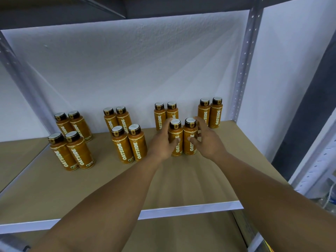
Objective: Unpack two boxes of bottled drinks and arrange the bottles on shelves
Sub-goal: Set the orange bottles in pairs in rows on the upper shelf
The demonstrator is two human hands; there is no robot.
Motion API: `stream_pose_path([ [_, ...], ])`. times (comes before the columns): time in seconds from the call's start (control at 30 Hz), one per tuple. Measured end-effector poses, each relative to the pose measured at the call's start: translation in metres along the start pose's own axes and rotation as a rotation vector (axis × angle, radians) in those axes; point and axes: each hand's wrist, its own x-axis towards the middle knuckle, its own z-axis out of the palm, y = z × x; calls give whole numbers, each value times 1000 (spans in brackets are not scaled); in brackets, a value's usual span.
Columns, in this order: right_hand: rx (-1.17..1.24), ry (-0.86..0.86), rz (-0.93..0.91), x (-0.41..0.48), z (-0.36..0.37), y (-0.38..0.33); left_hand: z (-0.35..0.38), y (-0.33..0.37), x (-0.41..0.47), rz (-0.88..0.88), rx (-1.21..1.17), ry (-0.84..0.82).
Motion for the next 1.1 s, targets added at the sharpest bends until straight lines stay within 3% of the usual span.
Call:
stream_pose_path([
  [0.27,59,-36,17,-5,-2,-2,-2,2,-1,-7,-23,-16],
  [0.4,112,-111,158,-21,0,2,-2,-1,-14,-89,-138,-65],
  [0.67,65,-161,325,-76,19,0,5,-27,-75,-211,-108,-93],
  [0.9,-29,-122,256,-134,26,-28,0,-32,-143,-94,-14,-70],
  [1.0,-33,2,158,-174,39,-35,1,-40,-182,27,42,48],
  [1.1,-65,175,-31,-220,60,-35,14,-61,-221,260,133,255],
])
